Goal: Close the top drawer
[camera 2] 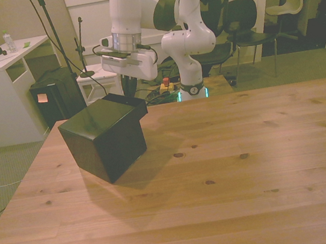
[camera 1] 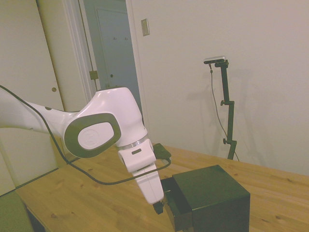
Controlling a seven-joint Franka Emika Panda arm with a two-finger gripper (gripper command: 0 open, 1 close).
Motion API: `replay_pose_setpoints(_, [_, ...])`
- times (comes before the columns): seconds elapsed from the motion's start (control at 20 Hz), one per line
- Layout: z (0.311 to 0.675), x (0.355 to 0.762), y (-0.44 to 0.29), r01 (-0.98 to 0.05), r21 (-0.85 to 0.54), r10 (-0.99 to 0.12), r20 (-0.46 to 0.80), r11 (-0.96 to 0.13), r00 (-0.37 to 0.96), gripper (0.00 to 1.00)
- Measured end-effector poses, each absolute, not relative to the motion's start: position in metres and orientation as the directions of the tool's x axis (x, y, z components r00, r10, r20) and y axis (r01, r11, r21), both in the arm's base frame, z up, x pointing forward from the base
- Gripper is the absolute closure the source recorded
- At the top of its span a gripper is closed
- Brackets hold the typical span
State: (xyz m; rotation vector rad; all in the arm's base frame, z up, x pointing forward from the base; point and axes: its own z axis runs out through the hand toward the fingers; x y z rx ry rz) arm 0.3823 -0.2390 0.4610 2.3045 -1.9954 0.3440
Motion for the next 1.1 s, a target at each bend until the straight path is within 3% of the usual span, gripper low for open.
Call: replay_pose_setpoints(1.1, [0.474, 0.383, -0.289, -0.99, -0.106, -0.971, 0.23, -0.095, 0.069, 1.0])
